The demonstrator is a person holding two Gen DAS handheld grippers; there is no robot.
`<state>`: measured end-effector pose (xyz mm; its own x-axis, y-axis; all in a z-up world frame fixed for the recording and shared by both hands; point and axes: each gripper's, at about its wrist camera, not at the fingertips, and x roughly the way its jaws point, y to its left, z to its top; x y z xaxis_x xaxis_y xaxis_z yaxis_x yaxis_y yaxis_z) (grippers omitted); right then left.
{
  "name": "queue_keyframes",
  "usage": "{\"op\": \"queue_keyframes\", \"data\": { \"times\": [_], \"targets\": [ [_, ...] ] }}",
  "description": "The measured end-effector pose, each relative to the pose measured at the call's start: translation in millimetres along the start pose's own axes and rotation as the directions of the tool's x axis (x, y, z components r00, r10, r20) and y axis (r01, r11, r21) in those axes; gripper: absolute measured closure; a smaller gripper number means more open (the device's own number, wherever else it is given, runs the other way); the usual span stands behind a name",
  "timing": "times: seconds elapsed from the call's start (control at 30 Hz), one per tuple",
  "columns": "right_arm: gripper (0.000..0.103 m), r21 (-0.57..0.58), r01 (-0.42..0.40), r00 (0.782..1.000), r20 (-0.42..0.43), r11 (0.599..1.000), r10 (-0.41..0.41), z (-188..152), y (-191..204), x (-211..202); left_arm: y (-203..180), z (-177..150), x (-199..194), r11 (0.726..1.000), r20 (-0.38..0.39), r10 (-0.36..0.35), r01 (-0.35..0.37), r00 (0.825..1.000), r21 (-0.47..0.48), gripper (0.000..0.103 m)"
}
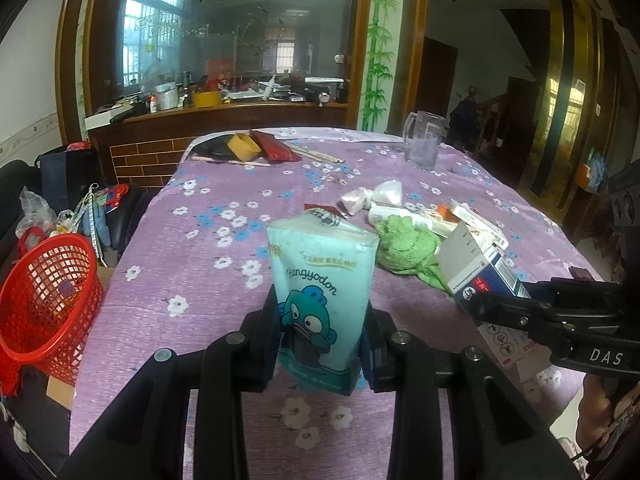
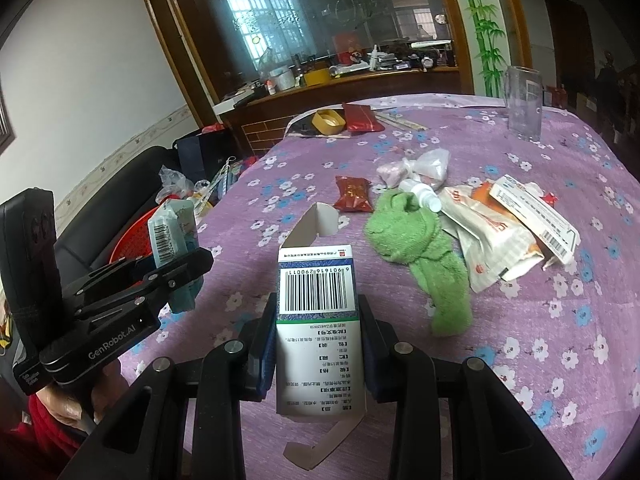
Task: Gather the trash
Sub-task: 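Hold the tissue pack and medicine box while turning toward the basket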
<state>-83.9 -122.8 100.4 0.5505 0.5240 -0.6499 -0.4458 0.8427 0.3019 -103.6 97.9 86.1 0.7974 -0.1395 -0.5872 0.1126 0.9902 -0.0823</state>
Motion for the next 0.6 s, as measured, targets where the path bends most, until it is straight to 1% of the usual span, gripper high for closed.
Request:
{"op": "queue_keyframes", "data": {
  "times": [0.23, 0.6],
  "targets": [
    [0.065, -0.019, -0.011, 1.0, 0.001, 1.0, 0.011, 6.0, 9.0, 1.8, 10.5, 1.6, -4.9, 1.0, 0.01, 0.017, -0.017, 1.0, -0.014, 0.071],
    [0.065, -0.018, -0.027, 1.0, -0.011, 0.999, 0.027, 14.8, 13.7, 9.4, 21.1, 3.9, -11.3, 0.999, 0.021, 0.043, -0.043, 0.999, -0.034, 0.071]
  ]
}}
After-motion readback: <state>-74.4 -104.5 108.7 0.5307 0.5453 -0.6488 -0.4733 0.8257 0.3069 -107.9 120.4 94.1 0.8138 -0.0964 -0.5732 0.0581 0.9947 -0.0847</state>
